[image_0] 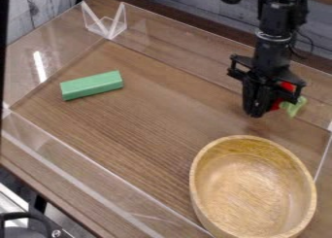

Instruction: Move the red object to the right side of the table

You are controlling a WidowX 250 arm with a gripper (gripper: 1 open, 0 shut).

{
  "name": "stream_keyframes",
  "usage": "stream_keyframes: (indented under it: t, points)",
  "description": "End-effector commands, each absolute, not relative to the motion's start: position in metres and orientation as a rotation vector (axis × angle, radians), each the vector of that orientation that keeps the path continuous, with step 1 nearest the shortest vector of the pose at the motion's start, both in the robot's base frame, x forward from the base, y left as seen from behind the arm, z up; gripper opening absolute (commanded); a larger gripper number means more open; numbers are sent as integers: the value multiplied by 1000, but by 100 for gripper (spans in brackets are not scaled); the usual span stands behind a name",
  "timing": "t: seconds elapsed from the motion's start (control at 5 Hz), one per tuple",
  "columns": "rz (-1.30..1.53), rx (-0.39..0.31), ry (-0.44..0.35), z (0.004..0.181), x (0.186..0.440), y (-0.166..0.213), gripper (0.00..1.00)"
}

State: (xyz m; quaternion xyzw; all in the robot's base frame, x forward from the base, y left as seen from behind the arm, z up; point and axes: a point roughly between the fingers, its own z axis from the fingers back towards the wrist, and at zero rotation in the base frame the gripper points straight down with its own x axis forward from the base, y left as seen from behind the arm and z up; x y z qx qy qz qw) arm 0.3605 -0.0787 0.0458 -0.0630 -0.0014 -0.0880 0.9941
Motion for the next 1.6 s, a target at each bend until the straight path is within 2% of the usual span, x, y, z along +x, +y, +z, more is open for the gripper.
stream_keyframes:
  t: [0.0, 0.4, 0.8, 1.0, 1.2, 1.4]
  points:
    - [-200, -133, -63, 60, 372, -87, 0]
    - [-226, -138, -54, 51, 375, -97, 0]
    - [-238, -149, -54, 51, 376, -99, 0]
    - [-233, -147, -50, 53, 374, -97, 100]
    - [-225, -147, -50, 57, 373, -94, 100]
    - [-214, -148, -75, 78, 371, -86, 100]
